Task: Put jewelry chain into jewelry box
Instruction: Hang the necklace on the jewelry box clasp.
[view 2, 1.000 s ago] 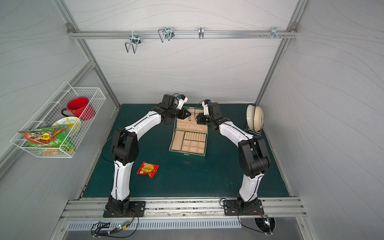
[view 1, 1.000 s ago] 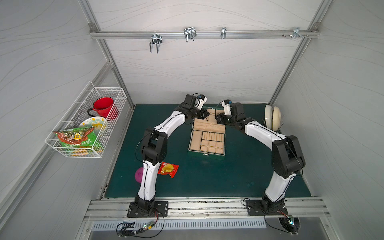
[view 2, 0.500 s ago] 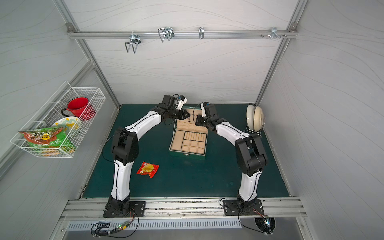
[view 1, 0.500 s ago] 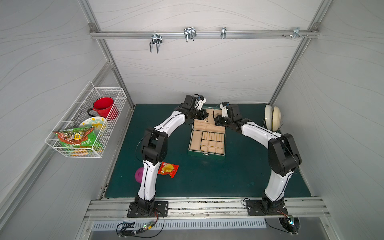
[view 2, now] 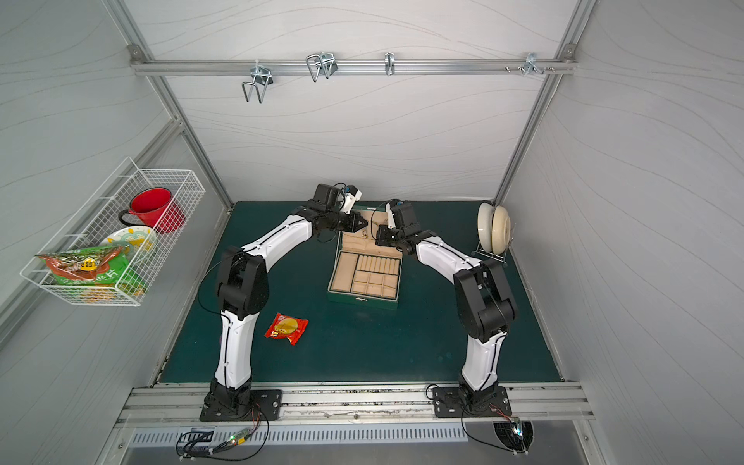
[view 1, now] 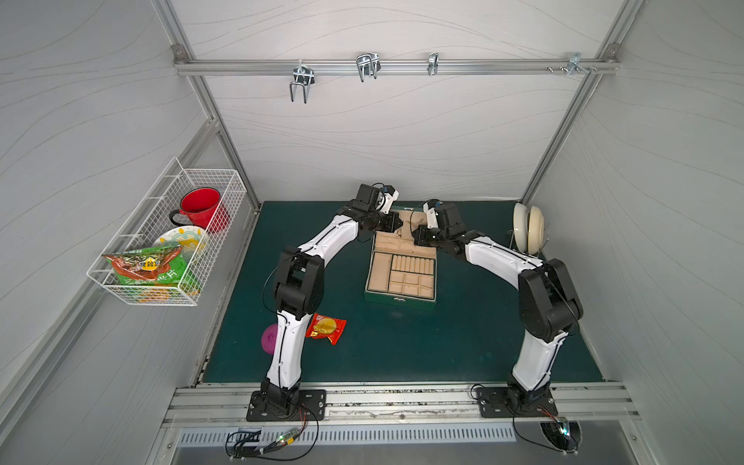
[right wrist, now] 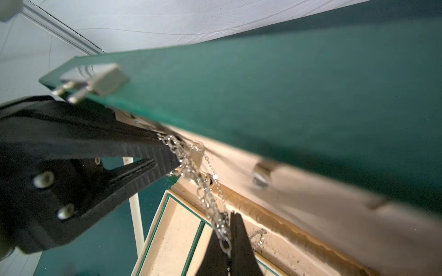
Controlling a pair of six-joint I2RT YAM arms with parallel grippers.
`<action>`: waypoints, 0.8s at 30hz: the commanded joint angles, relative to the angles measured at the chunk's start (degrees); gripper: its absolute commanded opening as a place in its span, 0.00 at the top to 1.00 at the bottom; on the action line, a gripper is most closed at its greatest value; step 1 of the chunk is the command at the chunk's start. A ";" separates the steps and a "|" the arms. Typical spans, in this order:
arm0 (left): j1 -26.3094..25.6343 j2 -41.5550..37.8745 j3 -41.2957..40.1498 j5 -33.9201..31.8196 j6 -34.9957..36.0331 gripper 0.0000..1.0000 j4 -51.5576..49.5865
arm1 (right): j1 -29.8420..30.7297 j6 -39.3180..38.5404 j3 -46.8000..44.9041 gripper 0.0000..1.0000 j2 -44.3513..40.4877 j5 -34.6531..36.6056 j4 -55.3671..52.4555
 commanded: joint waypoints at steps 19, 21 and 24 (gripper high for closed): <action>0.77 1.43 0.90 -2.05 -0.38 1.00 3.61 | 0.46 -1.20 -1.77 0.66 -1.29 4.93 1.21; 0.77 1.45 0.65 -1.77 -0.71 1.00 4.24 | 0.44 -1.54 -2.42 0.65 -1.68 4.53 2.50; 0.77 1.44 0.43 -1.51 -0.91 1.00 4.83 | 0.49 -1.54 -2.22 0.65 -1.21 2.49 3.43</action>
